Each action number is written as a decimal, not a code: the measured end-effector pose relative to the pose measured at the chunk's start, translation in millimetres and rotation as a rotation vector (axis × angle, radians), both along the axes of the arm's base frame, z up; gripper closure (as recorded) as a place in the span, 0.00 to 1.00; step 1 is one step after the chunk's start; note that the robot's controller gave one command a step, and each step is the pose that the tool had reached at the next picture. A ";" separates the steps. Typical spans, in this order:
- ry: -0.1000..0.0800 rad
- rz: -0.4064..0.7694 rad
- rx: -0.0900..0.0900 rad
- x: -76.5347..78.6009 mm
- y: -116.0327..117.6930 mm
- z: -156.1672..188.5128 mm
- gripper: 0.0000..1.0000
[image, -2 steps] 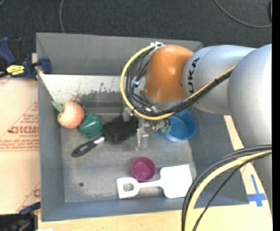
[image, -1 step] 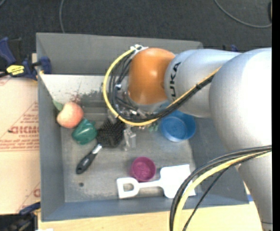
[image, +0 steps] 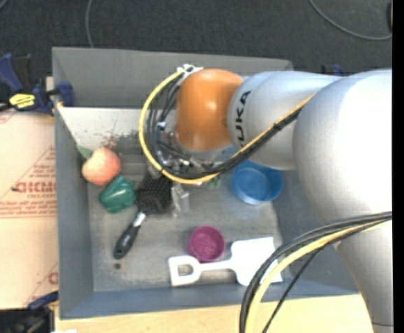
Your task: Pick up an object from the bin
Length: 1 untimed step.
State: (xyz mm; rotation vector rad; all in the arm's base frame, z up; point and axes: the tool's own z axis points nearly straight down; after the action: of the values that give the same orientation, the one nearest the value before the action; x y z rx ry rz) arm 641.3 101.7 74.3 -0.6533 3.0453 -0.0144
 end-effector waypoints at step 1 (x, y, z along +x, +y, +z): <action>-0.012 0.316 -0.012 3.1 40.9 0.4 0.00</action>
Offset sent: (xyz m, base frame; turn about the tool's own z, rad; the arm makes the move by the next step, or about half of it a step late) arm -0.0031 0.0604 -0.0043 -0.3682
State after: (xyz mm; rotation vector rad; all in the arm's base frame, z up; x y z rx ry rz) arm 644.4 142.6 74.7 -1.1202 2.8944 -0.0291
